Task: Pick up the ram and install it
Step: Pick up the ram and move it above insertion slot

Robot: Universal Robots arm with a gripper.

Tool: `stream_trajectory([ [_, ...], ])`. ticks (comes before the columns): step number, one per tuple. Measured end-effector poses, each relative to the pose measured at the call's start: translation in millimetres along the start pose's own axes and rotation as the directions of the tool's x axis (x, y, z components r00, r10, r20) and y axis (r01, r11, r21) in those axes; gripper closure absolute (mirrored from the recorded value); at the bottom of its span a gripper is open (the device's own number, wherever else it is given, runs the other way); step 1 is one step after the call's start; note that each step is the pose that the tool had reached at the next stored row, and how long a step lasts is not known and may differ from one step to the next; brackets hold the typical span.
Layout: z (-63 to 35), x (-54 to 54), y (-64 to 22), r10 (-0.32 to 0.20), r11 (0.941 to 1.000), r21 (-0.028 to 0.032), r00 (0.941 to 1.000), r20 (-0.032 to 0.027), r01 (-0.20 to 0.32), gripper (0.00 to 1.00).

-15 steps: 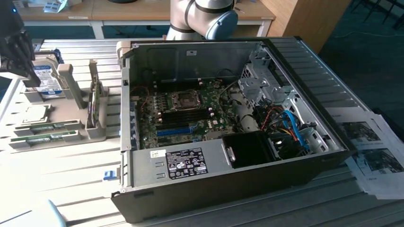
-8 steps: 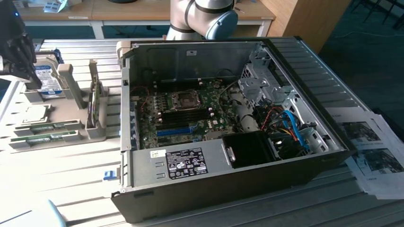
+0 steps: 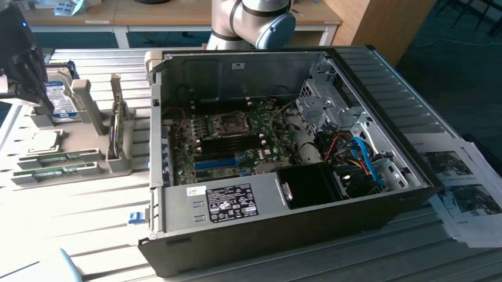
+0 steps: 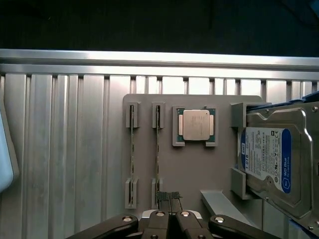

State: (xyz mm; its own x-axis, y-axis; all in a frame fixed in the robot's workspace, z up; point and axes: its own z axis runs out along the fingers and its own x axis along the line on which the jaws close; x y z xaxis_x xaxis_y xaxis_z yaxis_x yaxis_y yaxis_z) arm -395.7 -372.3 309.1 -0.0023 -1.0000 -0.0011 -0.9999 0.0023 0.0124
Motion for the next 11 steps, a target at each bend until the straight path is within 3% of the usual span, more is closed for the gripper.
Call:
stream_trajectory([
  [11, 11.6, 0.0, 0.0, 0.000, 1.0000, 0.0000, 1.0000, -0.0001, 0.000, 0.90],
])
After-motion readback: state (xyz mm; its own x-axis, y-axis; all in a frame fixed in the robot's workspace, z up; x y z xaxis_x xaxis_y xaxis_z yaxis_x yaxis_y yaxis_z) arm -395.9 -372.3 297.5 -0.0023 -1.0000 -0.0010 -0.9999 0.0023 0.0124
